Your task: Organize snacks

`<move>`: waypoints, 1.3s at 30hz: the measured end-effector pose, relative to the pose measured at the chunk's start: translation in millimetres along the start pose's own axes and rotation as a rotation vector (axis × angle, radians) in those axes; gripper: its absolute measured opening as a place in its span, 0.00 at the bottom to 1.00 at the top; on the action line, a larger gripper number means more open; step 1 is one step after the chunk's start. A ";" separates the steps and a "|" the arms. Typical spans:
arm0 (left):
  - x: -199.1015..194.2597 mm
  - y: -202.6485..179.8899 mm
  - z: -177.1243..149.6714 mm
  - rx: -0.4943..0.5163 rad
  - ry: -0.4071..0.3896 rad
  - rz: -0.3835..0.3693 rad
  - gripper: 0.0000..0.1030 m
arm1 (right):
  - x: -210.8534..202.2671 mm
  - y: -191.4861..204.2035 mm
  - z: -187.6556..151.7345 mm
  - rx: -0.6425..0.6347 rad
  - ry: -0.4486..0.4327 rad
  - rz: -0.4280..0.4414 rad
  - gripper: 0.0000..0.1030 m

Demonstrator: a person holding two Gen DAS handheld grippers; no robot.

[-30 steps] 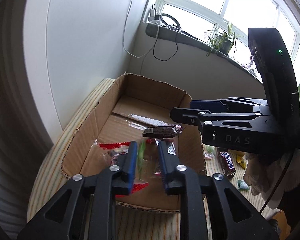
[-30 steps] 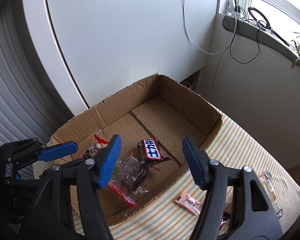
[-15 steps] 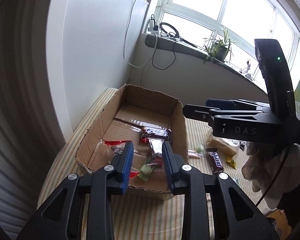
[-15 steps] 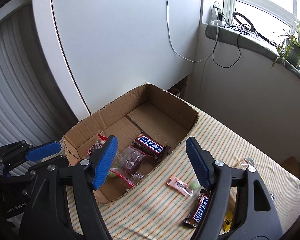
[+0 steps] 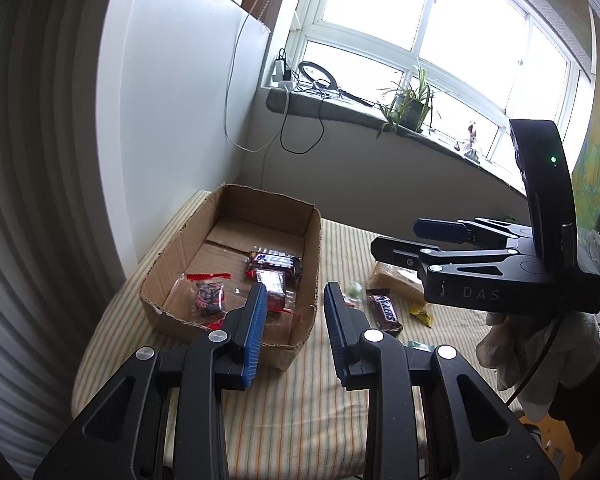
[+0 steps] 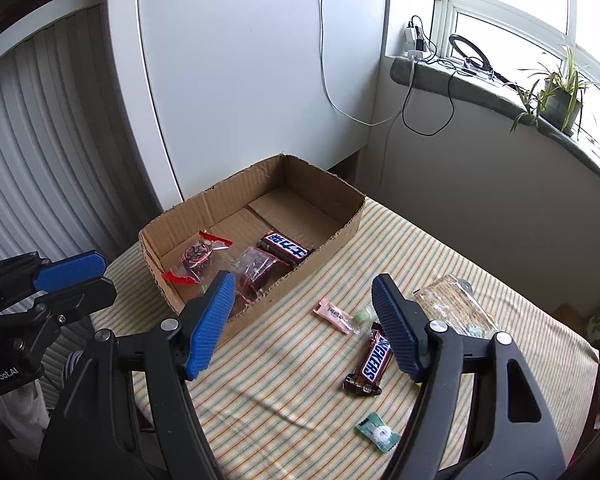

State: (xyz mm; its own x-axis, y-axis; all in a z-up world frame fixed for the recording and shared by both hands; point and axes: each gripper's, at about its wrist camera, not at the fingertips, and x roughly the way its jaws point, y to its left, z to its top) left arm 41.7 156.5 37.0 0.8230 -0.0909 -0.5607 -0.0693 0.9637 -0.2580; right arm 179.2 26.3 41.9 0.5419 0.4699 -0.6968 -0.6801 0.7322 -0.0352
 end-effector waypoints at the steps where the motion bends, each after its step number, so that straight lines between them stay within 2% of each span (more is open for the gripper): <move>1: -0.5 -2.3 -1.5 0.001 0.005 -0.008 0.27 | -3.4 -1.0 -3.0 -0.004 0.001 -0.003 0.71; 7: -0.6 -14.8 -15.2 0.017 0.017 -0.017 0.27 | -29.5 -20.8 -29.8 0.031 -0.015 -0.025 0.71; 17: 13.5 -43.0 -54.9 0.037 0.079 -0.098 0.27 | -78.0 -81.7 -98.5 0.226 -0.011 -0.076 0.71; 24: 3.9 -76.7 -73.2 0.080 0.098 -0.118 0.27 | -99.0 -87.9 -135.5 0.231 -0.015 -0.096 0.71; 29: 22.1 -94.6 -70.8 0.082 0.144 -0.143 0.27 | -86.1 -83.7 -154.0 0.166 0.003 -0.060 0.71; 31: 41.0 -100.1 -66.8 0.063 0.178 -0.155 0.27 | -74.6 -85.0 -157.9 0.146 0.018 -0.024 0.69; 33: 60.9 -107.1 -64.3 0.077 0.194 -0.135 0.27 | -59.5 -85.5 -160.3 0.115 0.032 0.013 0.65; 39: 124.6 -113.8 -55.9 0.053 0.283 -0.145 0.27 | -8.7 -86.8 -159.9 0.017 0.092 0.088 0.61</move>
State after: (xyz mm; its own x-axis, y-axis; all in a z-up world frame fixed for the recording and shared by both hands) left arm 120.6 21.5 -47.5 0.6323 -0.2875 -0.7194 0.0727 0.9465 -0.3144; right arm 154.7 -120.2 -63.5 0.4319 0.4861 -0.7597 -0.7142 0.6987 0.0411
